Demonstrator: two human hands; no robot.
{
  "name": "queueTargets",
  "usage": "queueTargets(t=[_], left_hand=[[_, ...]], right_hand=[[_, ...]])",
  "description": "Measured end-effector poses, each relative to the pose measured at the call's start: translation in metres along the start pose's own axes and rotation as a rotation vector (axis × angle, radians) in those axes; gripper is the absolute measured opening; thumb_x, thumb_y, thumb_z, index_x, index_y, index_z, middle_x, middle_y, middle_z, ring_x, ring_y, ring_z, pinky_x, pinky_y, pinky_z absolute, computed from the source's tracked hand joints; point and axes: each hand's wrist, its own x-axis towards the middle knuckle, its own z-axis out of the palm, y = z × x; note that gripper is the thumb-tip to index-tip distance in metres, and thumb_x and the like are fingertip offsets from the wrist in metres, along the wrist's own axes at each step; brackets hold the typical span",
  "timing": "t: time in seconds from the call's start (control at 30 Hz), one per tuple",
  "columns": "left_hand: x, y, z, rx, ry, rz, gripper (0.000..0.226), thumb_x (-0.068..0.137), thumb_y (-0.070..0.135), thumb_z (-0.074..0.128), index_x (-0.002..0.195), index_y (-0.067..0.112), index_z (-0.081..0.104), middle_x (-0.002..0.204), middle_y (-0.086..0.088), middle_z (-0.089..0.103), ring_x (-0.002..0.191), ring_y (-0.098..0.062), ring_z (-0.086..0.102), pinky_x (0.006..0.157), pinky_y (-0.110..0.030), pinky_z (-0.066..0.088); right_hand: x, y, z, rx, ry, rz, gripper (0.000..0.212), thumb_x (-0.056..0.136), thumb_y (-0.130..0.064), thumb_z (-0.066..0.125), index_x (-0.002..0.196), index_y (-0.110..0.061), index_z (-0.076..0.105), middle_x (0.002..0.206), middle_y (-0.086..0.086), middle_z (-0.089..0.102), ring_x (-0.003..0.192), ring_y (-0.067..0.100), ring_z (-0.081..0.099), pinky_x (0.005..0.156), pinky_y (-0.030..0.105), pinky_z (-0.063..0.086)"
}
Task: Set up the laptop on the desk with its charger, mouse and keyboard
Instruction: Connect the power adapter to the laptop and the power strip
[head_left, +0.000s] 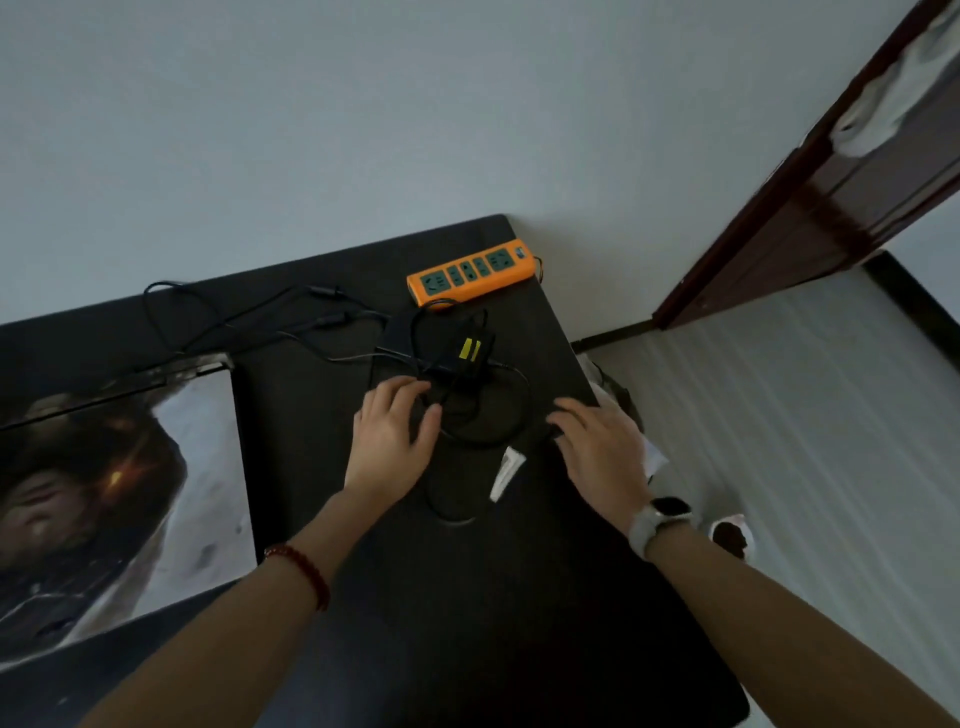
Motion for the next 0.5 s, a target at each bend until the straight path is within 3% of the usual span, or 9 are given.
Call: queueTargets(t=[0.1,0.2,0.27,0.33,0.4,0.5], left_hand=[[0.025,0.003,-0.018,-0.156,0.063,0.008,0.048,0.091,0.043,0.038,0.125,0.012,0.051,0.125,-0.007,0.052,0.119,-0.021,0.044,0.100,-0.039,0.035],[0.032,0.004,-0.022,-0.108,0.107,0.109,0.056,0.090,0.048,0.036,0.132,0.011,0.044,0.131,-0.008,0.049,0.122,-0.020,0.041,0.102,-0.039,0.033],[0.036,0.005,-0.014,-0.001,0.080,0.163,0.066,0.087,0.057,0.036,0.138,0.015,0.036,0.138,-0.008,0.043,0.128,-0.020,0.035,0.105,-0.041,0.029],[0.046,0.005,0.000,0.194,-0.081,0.222,0.083,0.079,0.070,0.036,0.146,0.024,0.018,0.151,-0.004,0.029,0.140,-0.020,0.018,0.113,-0.046,0.016],[0.064,0.004,0.017,0.418,-0.284,0.267,0.099,0.069,0.083,0.032,0.145,0.033,-0.006,0.158,-0.001,0.006,0.142,-0.019,-0.012,0.113,-0.050,-0.008],[0.099,-0.002,0.039,0.688,-0.473,0.414,0.106,0.064,0.085,0.038,0.143,0.036,-0.012,0.157,-0.003,-0.010,0.137,-0.030,-0.028,0.103,-0.060,-0.024]], right_hand=[[0.040,0.026,-0.022,0.378,-0.050,0.356,0.027,0.093,-0.028,0.049,0.114,-0.015,0.060,0.105,0.005,0.066,0.094,0.019,0.062,0.085,0.038,0.052],[0.079,0.041,-0.039,0.850,0.092,0.745,0.020,0.093,-0.021,0.051,0.100,-0.008,0.065,0.088,0.005,0.068,0.078,0.018,0.062,0.070,0.032,0.050],[0.105,0.050,-0.047,1.031,0.081,0.920,0.016,0.091,-0.020,0.052,0.086,-0.011,0.065,0.090,0.013,0.068,0.074,0.023,0.061,0.062,0.029,0.049],[0.124,0.054,-0.053,1.092,-0.034,1.021,0.013,0.089,-0.017,0.054,0.081,-0.012,0.062,0.085,0.014,0.065,0.067,0.022,0.059,0.045,0.019,0.044],[0.138,0.057,-0.056,1.045,-0.111,1.045,0.009,0.085,-0.013,0.057,0.085,-0.007,0.063,0.080,0.012,0.062,0.062,0.019,0.057,0.039,0.017,0.039],[0.157,0.062,-0.056,1.069,-0.099,1.061,0.016,0.083,-0.012,0.056,0.093,-0.003,0.064,0.081,0.016,0.064,0.055,0.019,0.061,0.033,0.013,0.037]])
